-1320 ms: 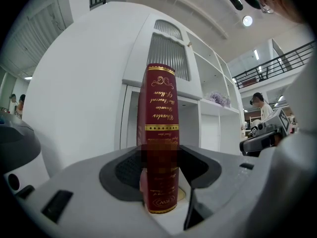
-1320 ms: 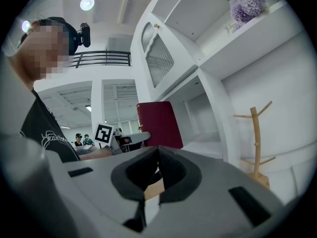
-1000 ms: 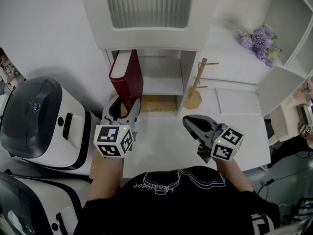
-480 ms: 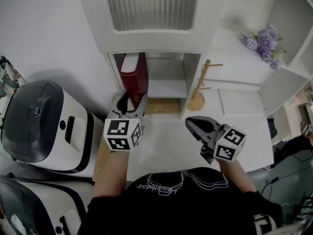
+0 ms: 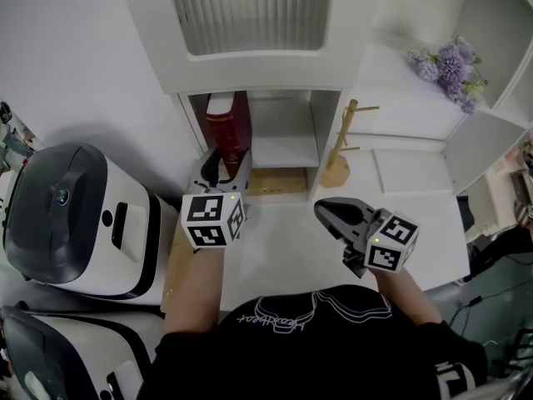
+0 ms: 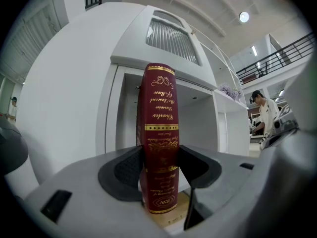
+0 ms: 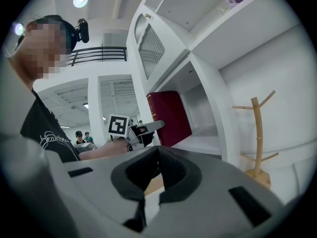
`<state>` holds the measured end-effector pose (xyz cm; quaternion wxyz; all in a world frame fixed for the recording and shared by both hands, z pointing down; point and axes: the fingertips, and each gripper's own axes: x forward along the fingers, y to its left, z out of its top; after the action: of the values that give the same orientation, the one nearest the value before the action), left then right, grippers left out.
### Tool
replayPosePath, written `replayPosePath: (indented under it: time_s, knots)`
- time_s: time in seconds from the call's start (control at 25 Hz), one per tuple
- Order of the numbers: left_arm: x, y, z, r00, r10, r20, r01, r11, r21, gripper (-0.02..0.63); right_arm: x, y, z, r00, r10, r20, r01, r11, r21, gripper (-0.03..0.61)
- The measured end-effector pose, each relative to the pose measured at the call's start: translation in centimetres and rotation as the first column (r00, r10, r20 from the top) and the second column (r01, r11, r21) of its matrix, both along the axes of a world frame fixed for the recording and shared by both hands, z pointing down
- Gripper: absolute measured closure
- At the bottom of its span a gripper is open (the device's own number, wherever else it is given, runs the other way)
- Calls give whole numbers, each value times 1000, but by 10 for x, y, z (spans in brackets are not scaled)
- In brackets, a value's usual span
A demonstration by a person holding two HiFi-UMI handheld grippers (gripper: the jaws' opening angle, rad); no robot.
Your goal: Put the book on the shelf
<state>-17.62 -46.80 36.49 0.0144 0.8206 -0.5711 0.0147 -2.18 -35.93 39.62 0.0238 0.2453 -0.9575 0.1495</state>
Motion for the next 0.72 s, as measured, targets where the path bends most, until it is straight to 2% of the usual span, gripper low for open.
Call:
replayPosePath:
  time_s: [0.72]
  knots:
    - [3,-35,2,1000,-22,-6,22,1000,-6,391,12,2,9,999,31,18,-30,999,-32,572]
